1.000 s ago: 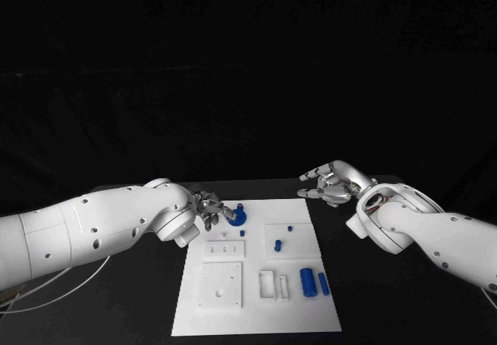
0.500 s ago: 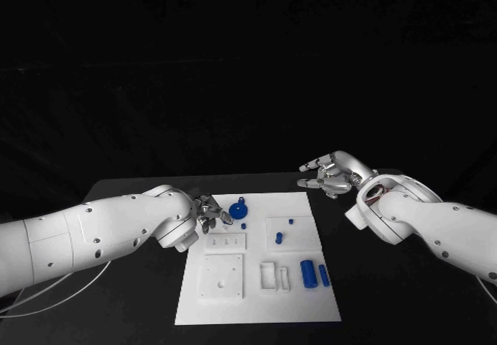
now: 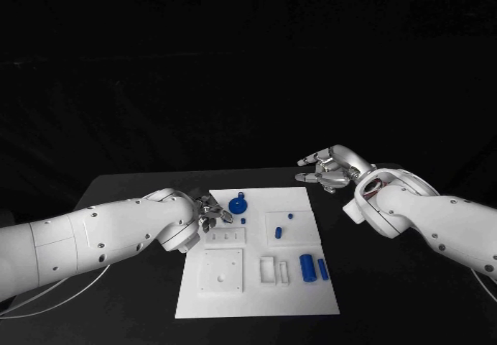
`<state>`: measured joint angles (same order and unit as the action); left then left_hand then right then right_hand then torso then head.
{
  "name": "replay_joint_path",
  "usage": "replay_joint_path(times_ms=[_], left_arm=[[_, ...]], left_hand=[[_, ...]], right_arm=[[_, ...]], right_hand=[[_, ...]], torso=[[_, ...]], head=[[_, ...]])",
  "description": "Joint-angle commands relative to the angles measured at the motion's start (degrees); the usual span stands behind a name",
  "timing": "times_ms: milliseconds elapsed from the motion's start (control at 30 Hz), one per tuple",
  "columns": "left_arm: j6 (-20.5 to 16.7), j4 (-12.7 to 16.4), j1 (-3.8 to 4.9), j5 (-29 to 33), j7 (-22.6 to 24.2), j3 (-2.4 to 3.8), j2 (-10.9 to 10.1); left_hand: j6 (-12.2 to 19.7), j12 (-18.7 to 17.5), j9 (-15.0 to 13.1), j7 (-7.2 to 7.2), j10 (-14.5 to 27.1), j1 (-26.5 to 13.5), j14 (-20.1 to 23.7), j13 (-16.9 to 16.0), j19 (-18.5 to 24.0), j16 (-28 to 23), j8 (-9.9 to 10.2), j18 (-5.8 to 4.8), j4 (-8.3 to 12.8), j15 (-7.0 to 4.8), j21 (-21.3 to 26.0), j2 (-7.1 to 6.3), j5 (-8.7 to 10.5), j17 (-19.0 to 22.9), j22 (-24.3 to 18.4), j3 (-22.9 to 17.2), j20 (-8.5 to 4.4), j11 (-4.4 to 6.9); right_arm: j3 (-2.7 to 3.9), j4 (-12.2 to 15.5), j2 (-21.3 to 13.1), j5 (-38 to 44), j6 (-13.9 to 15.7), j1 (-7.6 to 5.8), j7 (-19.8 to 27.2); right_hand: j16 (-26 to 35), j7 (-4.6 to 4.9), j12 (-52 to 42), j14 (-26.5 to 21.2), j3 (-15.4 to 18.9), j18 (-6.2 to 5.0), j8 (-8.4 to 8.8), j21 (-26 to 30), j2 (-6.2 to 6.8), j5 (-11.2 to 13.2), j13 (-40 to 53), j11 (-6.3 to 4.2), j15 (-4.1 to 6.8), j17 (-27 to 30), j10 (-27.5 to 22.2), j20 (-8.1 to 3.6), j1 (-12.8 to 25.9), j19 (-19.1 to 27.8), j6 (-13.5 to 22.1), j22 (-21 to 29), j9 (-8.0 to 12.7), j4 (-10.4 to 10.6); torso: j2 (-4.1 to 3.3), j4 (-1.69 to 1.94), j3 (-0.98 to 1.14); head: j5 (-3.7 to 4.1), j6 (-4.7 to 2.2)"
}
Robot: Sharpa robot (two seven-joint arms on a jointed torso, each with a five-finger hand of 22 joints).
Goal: Assemble the parts on the task board
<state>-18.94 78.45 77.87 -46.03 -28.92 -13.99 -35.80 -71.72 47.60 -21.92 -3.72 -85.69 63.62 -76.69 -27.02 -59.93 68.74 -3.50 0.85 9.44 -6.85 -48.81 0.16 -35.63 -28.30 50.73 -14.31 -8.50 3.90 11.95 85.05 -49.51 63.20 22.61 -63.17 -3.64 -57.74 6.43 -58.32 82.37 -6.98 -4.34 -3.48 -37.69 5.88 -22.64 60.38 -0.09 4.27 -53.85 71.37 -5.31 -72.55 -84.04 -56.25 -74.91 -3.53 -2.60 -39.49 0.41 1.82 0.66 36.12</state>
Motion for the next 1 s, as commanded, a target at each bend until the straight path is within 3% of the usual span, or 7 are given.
replay_joint_path(times_ms=[33,333,1000], left_arm=[[1.54,-0.02,-0.36,-0.75,-0.54,0.02,0.24],[5.01,-0.33,-0.77,-0.61,-1.44,0.03,0.28],[6.79,-1.66,-1.15,-3.53,-2.01,0.03,1.02]], left_hand=[[-13.15,0.55,-9.13,7.45,-0.84,0.20,-2.04,-0.31,-0.61,0.46,-2.46,-0.09,0.34,-1.65,1.18,1.39,0.26,-0.11,1.60,-0.61,0.03,2.95],[-12.79,0.35,-9.01,7.40,-0.84,-0.52,-1.81,-0.55,-2.11,0.43,-2.92,-0.16,0.47,-1.56,6.08,2.40,1.11,-0.20,7.52,-0.59,0.27,2.84],[-12.87,0.56,-8.77,7.43,-0.84,-0.44,-1.75,-0.53,-5.68,0.61,-3.22,-0.07,-0.74,-1.35,15.84,3.42,2.97,-0.30,18.21,-0.25,0.89,2.74]], right_arm=[[0.04,-0.07,0.11,-0.42,-0.20,-0.01,0.45],[0.04,-0.28,0.25,-0.61,-0.41,-0.01,0.31],[0.04,-0.40,0.58,-0.57,-0.53,-0.01,0.34]], right_hand=[[0.18,-0.01,0.01,-0.29,0.32,-1.04,0.01,0.38,-0.17,-0.14,-0.05,0.03,-0.14,0.09,-0.45,0.18,0.45,-0.61,-0.08,-4.25,0.05,-0.01],[0.16,0.01,0.04,-0.30,0.40,-1.04,0.02,0.52,-0.17,-0.50,-0.09,0.04,-0.15,0.08,-0.49,0.18,0.47,-0.60,0.09,-4.23,0.05,-0.02],[0.20,0.01,0.07,-0.34,0.51,-1.04,0.01,0.64,-0.17,-1.13,-0.14,0.03,-0.15,0.12,-0.54,0.18,0.52,-0.61,0.06,-4.23,0.05,0.00]], torso=[[-0.04,0.06,-0.06],[-0.05,0.08,-0.05],[-0.08,0.02,-0.04]], head=[[0.08,0.32],[0.21,0.46],[0.22,0.66]])
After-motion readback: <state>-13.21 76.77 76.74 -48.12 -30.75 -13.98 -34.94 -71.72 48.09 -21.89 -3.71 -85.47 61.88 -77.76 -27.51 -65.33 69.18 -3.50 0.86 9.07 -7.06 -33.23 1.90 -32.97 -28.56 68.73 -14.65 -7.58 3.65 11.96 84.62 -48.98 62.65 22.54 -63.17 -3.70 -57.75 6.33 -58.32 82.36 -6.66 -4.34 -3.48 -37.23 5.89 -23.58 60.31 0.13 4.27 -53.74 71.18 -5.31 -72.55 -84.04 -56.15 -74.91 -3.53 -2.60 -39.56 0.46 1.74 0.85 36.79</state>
